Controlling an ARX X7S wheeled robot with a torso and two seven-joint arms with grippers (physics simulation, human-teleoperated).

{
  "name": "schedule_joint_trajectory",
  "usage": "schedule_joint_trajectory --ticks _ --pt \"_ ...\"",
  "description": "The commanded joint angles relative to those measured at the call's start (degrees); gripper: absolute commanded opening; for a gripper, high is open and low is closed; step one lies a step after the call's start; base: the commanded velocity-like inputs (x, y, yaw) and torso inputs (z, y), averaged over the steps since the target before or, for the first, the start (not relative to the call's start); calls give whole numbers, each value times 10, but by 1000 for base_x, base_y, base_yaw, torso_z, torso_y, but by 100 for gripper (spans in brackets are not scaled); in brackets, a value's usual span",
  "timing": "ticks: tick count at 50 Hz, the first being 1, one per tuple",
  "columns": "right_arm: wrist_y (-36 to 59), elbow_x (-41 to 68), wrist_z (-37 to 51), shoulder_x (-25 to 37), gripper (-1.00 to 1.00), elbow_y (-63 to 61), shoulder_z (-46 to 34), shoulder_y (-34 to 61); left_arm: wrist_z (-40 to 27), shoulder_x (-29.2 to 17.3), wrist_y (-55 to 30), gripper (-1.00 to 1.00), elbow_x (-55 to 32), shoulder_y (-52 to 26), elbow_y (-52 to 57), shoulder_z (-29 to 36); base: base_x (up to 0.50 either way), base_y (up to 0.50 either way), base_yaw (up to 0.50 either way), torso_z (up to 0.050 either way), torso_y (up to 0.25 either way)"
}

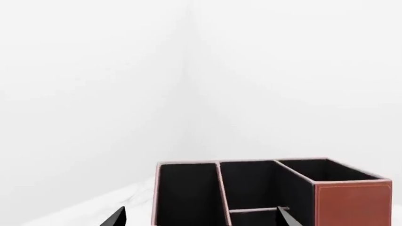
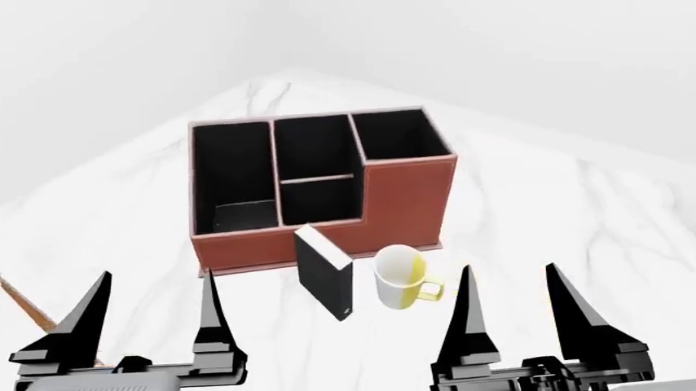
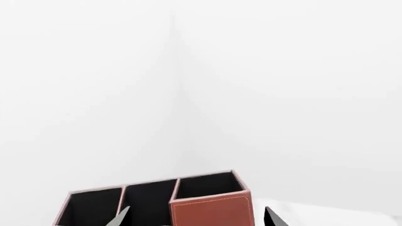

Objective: Pick up the book and place it in the right compartment of the caddy.

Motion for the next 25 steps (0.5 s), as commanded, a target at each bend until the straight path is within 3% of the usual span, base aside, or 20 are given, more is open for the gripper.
schedule_joint_trajectory --ticks 1,25 --pt "-4 -4 2 4 100 2 -5 1 -5 -5 1 100 -2 -1 -1 2 324 -116 0 0 0" --pt "-10 -13 11 12 100 2 -13 1 -13 -13 3 100 -5 -3 -2 8 43 2 0 0 0"
